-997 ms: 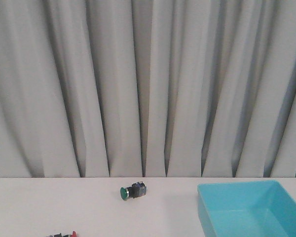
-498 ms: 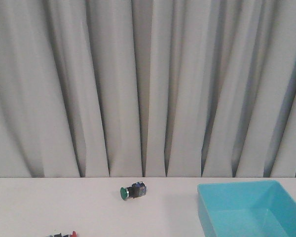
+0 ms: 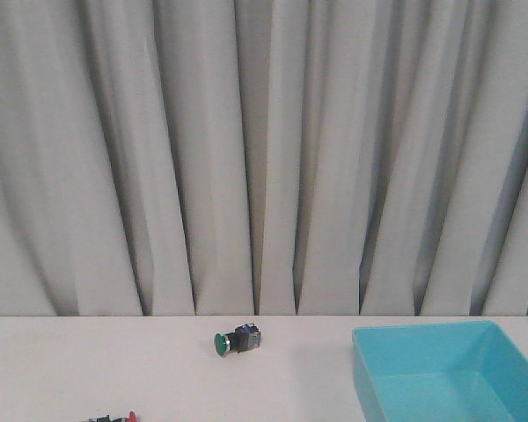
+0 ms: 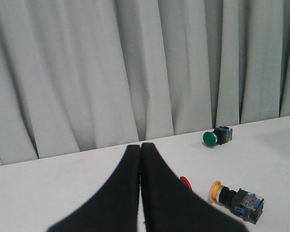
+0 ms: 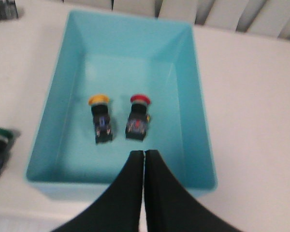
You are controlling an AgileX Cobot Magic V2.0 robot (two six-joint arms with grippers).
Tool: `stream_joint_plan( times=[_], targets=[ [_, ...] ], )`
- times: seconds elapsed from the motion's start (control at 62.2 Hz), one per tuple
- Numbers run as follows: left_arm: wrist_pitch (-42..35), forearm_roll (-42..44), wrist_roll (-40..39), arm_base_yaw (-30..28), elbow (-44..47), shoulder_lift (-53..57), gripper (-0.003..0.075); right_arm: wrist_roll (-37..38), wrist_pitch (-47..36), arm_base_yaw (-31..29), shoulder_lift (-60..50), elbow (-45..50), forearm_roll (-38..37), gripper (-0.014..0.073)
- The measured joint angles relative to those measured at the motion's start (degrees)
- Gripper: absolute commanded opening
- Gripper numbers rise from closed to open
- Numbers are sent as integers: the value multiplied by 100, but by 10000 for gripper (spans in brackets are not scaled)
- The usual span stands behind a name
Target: Pick red and yellow buttons and place in box
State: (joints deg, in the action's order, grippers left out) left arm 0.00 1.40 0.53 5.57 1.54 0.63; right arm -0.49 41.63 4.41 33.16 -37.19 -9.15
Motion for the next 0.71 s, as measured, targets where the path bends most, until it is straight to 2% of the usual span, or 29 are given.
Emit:
stream_joint_plan(
  times=[0.193, 0.338, 0.418, 0.563, 0.707],
  targets=[
    [0, 0, 0, 0, 0, 0, -8, 49, -2648, 0, -1416, 2063, -32, -3],
    [0, 0, 0, 0, 0, 0, -8, 338, -3757, 0, -2531, 3465, -27, -3],
    [0, 0, 0, 0, 0, 0, -8, 523, -3892, 0, -2906, 3827, 41, -3],
    [0, 0, 0, 0, 0, 0, -8, 708, -3879, 0, -3140, 3880, 186, -3],
    [0, 0, 0, 0, 0, 0, -8, 297, -3870, 0, -3215, 3887, 442, -3]
  ],
)
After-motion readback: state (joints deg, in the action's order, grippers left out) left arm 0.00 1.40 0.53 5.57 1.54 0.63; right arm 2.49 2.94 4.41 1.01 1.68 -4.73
